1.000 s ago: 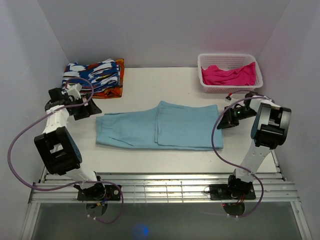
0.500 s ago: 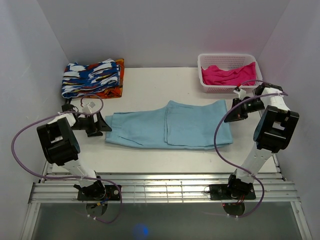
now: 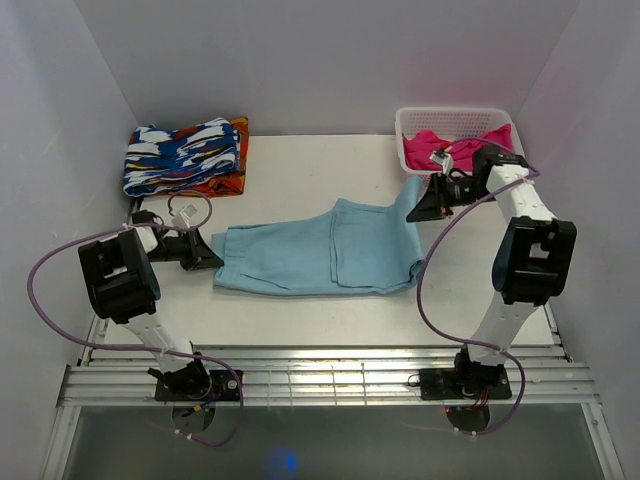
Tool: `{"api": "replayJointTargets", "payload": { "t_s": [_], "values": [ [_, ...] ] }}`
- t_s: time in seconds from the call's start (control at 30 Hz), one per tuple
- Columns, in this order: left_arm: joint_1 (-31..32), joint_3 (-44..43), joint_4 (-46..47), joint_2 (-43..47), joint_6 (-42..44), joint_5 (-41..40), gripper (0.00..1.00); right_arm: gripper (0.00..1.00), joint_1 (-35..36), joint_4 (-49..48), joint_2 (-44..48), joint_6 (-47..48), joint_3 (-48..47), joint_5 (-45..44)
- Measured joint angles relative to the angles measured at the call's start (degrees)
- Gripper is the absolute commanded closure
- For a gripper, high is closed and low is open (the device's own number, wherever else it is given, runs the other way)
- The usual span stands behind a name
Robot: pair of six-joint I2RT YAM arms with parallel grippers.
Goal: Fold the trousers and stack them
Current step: Fold the trousers
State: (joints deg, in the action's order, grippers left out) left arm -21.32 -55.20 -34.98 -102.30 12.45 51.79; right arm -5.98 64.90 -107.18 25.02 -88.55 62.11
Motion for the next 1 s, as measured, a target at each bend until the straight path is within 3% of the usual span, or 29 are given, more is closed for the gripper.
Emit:
{"api": "replayJointTargets", "payload": {
  "t_s": [0.03,0.33,0.63,1.0],
  "values": [
    [0.1,0.0,0.2,-0.4,-0.2,0.2,1.00,0.92,1.9,-2.1,0.7,-1.9,0.0,0.4],
    [1.0,0.0,1.0,-1.3,-0.5,0.6,1.00,0.92,17.7,-27.7,5.5,-26.3,1.6,1.0],
    [1.1,0.0,2.2,-2.2,-1.4,2.0,1.00,0.92,30.5,-51.4,3.7,-47.7,4.0,-2.8],
    [1.2,1.6,5.1,-2.5,-3.3,4.0,1.00,0.92,38.4,-65.8,-7.3,-64.4,1.0,-10.1]
  ]
}}
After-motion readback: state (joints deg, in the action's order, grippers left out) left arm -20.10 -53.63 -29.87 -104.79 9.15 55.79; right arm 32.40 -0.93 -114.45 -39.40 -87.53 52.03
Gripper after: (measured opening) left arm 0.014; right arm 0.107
